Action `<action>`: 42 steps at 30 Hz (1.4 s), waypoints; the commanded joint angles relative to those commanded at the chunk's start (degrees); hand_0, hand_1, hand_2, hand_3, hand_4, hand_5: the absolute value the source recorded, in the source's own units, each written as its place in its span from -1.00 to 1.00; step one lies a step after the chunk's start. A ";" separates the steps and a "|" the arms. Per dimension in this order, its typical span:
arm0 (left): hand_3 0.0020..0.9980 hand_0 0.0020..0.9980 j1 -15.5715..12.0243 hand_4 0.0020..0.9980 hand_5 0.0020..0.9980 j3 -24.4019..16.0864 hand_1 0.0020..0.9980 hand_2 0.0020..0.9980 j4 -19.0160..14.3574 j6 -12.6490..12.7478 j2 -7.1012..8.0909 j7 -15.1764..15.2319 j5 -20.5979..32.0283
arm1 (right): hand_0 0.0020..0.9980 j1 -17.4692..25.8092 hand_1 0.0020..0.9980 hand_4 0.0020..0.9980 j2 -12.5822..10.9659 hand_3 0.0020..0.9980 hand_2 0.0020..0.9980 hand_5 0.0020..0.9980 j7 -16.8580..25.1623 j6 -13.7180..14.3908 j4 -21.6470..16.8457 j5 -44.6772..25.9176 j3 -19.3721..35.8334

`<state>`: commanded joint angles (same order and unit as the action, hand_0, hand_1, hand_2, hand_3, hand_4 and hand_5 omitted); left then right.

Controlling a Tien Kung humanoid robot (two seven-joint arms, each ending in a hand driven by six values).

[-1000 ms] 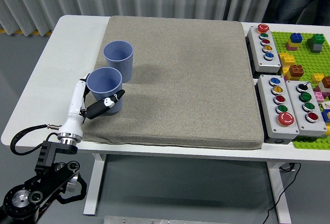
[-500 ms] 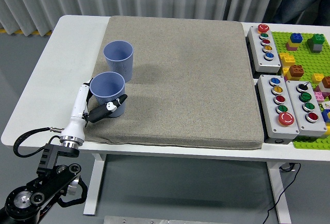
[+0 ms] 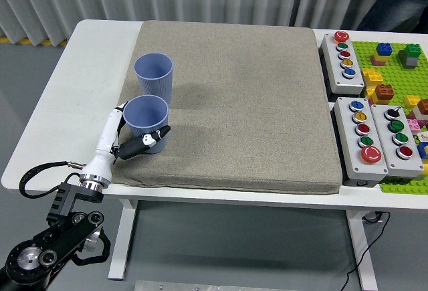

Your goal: Pick cup pour cup place

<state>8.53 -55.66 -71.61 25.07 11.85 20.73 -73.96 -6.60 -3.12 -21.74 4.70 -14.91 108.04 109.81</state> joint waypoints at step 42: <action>1.00 0.72 -2.57 1.00 -0.07 -4.07 0.77 1.00 -1.24 -6.15 0.49 -0.53 -2.71 | 0.30 0.09 0.28 -1.00 0.09 0.17 0.10 -0.97 0.00 -0.03 0.02 0.62 0.38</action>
<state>5.96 -59.73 -72.85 18.92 12.35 20.21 -76.67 -6.51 -3.03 -21.74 4.67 -14.89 108.66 110.19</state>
